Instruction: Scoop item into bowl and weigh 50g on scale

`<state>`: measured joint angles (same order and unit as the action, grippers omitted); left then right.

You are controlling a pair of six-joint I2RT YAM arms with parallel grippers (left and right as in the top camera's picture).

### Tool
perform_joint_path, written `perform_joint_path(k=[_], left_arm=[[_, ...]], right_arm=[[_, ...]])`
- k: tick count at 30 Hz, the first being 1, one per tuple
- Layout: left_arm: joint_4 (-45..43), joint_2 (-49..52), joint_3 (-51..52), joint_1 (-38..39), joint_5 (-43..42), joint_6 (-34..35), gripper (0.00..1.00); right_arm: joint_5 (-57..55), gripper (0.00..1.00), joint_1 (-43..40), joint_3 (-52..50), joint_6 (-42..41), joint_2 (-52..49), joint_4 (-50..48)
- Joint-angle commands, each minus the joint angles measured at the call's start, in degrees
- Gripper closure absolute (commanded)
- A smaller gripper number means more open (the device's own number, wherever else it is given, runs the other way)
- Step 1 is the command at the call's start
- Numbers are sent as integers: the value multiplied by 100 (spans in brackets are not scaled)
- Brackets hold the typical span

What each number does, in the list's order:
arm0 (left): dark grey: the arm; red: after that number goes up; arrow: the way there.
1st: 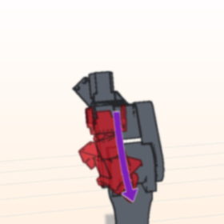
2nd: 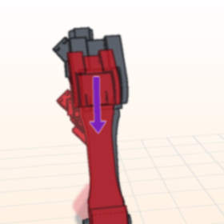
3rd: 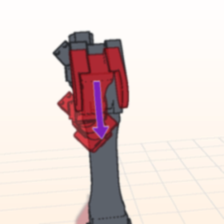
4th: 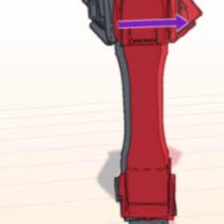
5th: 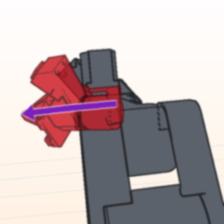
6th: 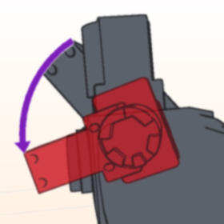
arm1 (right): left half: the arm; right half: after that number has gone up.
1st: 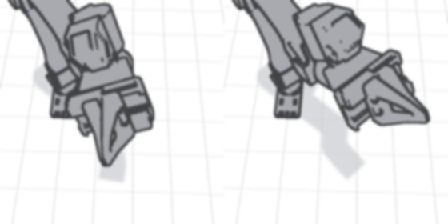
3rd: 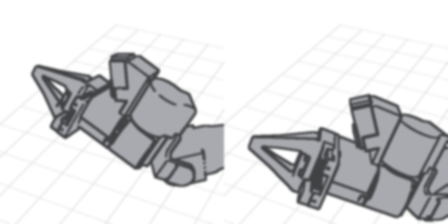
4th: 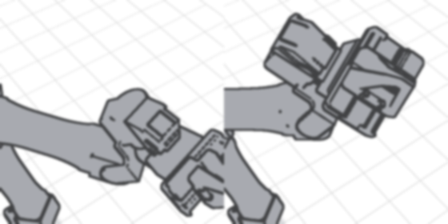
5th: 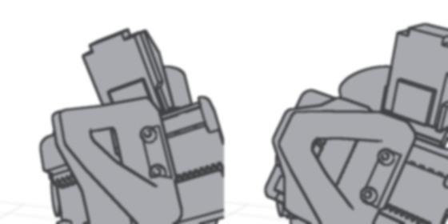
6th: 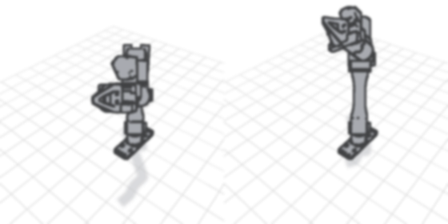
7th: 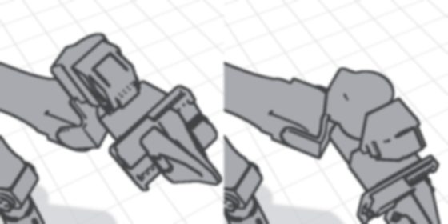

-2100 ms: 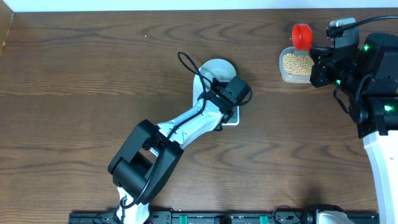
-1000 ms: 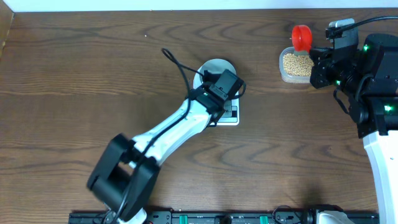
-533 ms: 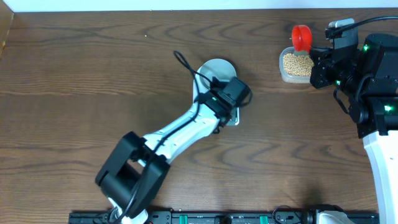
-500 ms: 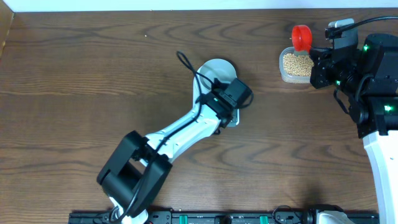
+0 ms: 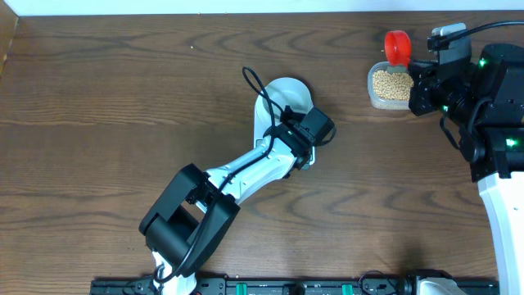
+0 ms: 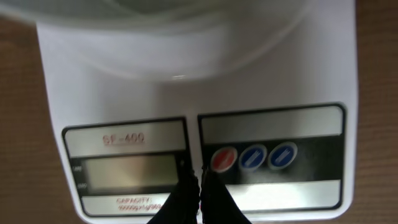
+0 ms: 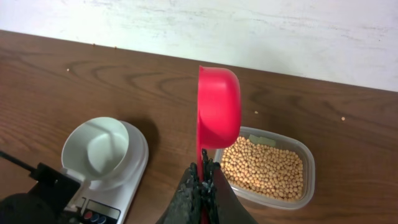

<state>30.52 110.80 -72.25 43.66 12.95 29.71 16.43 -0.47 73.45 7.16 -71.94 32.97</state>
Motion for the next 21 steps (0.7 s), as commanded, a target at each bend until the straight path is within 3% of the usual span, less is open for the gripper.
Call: perform_joint_path(k=[1,21], left_arm=[[-105,70,4,-13,166,-96,93],[-337,369,4,-13,168,-72,93]], right_arm=[[-46,99,-31,133,92,15,-22],[-46,99,-31,133,111,15,-22]])
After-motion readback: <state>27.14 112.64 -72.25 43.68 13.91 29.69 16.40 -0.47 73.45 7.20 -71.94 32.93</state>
